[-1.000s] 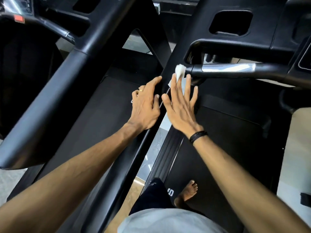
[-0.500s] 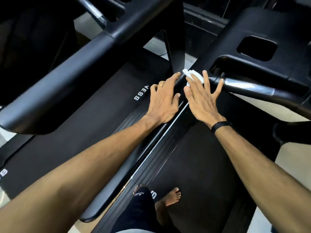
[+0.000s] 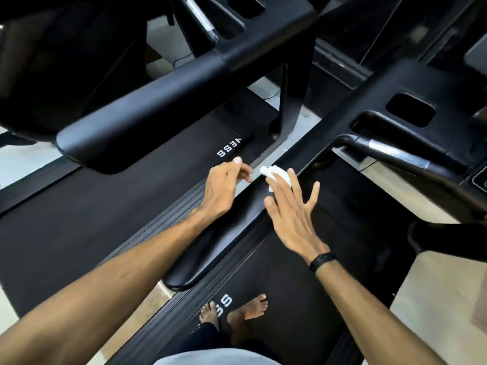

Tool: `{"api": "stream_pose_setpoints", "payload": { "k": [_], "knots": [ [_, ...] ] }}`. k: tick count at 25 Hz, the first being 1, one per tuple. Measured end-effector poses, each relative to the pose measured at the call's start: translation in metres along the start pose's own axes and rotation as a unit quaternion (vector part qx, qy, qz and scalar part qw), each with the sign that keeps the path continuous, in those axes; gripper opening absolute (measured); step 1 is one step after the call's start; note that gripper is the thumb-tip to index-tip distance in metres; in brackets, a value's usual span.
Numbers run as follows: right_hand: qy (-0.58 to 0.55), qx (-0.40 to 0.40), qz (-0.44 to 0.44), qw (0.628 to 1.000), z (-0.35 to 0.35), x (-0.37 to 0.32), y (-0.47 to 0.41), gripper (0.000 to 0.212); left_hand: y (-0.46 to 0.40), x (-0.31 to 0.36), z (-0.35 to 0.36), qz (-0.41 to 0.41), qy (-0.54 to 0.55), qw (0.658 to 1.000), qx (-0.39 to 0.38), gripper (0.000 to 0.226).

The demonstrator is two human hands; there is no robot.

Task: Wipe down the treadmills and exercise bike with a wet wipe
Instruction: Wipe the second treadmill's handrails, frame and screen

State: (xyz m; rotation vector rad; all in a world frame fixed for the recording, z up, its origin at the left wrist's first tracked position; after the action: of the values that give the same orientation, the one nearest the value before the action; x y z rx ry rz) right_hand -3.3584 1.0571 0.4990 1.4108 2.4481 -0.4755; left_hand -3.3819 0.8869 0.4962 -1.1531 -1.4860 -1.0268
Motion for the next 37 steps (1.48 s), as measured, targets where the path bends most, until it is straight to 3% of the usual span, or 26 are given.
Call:
{"api": "stream_pose_setpoints", "payload": {
  "k": [4, 8, 10, 13, 16, 20, 24, 31, 34, 37],
  "knots": [
    [-0.028, -0.037, -0.046, 0.998, 0.021, -0.061, 0.038, 0.071, 0.041, -0.017, -0.05, -0.02, 0.009, 0.998, 0.064, 0.054],
    [-0.004, -0.082, -0.087, 0.993, 0.042, -0.111, 0.068, 0.066, 0.094, -0.013, -0.066, 0.099, -0.167, 0.978, 0.074, 0.059],
    [0.003, -0.093, -0.112, 0.989, 0.048, -0.135, 0.08, 0.064, 0.113, -0.01, -0.072, 0.109, -0.189, 0.971, 0.098, 0.061],
    [-0.02, -0.093, -0.145, 0.985, 0.056, -0.164, 0.097, 0.063, 0.126, -0.018, -0.086, 0.075, -0.147, 0.975, 0.148, 0.062],
    [-0.057, -0.082, -0.162, 0.982, 0.06, -0.174, 0.104, 0.057, 0.129, -0.024, -0.09, 0.056, -0.083, 0.984, 0.146, 0.061],
    [-0.107, -0.057, -0.189, 0.975, 0.048, -0.165, 0.102, 0.055, 0.129, -0.028, -0.089, 0.032, -0.031, 0.99, 0.133, 0.067],
    [-0.062, -0.056, -0.227, 0.97, 0.031, -0.13, 0.1, 0.056, 0.129, -0.03, -0.09, 0.025, -0.005, 0.991, 0.128, 0.067],
    [0.032, -0.033, -0.009, 0.999, -0.014, -0.014, 0.036, 0.061, 0.128, -0.035, -0.097, -0.023, 0.09, 0.987, 0.132, 0.071],
    [0.026, -0.052, -0.014, 0.998, -0.002, -0.054, 0.038, 0.058, 0.13, -0.048, -0.11, -0.05, 0.112, 0.979, 0.161, 0.073],
    [-0.005, -0.097, -0.118, 0.988, 0.041, -0.143, 0.065, 0.062, 0.134, -0.061, -0.123, -0.081, 0.15, 0.964, 0.204, 0.072]
  ]
}}
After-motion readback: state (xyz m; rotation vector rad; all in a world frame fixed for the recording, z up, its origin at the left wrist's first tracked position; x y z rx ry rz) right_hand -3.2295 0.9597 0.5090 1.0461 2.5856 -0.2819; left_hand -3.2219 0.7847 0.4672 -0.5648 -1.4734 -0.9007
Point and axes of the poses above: each hand's wrist, its own y-axis away from the middle knuckle, its own z-axis out of the palm, x = y × z, the point moved 7 cm from there along -y, towards the middle knuckle, and after that the axes turned 6 degrees about -z, right-handed, at the moved point
